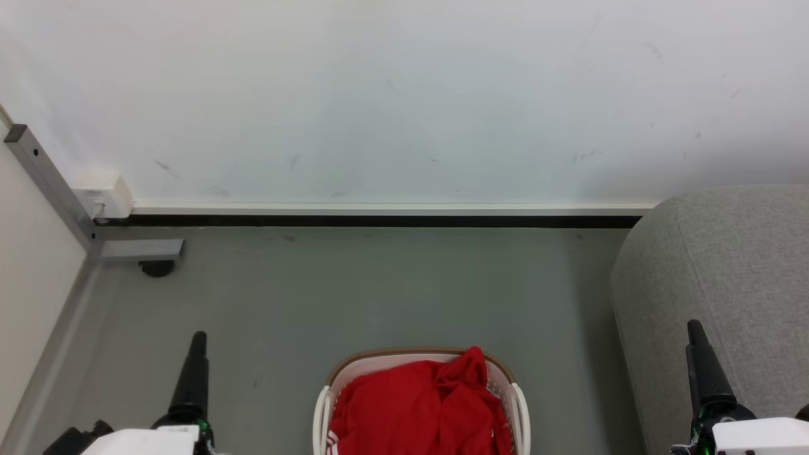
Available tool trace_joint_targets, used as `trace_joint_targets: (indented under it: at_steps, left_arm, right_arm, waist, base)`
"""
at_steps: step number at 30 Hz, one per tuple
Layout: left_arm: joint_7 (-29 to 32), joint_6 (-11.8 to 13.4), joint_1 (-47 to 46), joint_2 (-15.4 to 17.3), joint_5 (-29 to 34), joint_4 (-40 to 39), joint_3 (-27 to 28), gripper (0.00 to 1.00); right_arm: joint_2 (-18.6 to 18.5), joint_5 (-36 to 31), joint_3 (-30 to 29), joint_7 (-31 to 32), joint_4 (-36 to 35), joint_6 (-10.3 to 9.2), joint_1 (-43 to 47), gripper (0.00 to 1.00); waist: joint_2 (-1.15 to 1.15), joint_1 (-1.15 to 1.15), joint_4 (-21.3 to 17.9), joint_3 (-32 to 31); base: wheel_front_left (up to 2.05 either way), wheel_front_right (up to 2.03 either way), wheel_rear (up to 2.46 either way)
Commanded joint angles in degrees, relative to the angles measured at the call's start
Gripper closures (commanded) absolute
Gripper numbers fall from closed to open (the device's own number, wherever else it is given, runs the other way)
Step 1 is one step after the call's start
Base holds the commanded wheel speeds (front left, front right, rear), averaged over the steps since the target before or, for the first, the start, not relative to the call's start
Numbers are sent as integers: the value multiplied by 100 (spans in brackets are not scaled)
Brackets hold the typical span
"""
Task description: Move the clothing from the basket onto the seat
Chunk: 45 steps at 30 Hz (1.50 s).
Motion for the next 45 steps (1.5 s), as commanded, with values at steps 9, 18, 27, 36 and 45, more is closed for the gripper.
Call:
trace_joint_targets:
  at_steps: [9,18,27,36,45]
  left_arm:
    - [-242,35,-93,55,1295,-329,-86,0]
    - [-422,204,-44,61,2533,-365,-280,0]
    - [-592,323,-20,67,3615,-390,-389,0]
    - [-745,418,6,122,4588,-309,-556,0]
    - [-883,522,16,168,5179,-181,-686,0]
  right_arm:
    - [-87,-992,128,-250,-189,-3,-149,0]
    - [-65,-2057,199,-432,-212,-4,-161,0]
    - [-73,-3287,320,-599,-166,-5,-174,0]
    - [-65,-4287,390,-756,42,-6,-217,0]
    - [-57,-5139,407,-894,197,-7,-243,0]
  waist:
    - [0,0,-5,7]
    - [0,0,-8,-2]
    - [0,0,-4,-11]
    - [0,0,-6,-8]
    - [0,0,-7,-15]
  base:
    - [0,0,0]
    - [0,0,0]
    - [0,0,0]
    - [0,0,0]
    - [0,0,0]
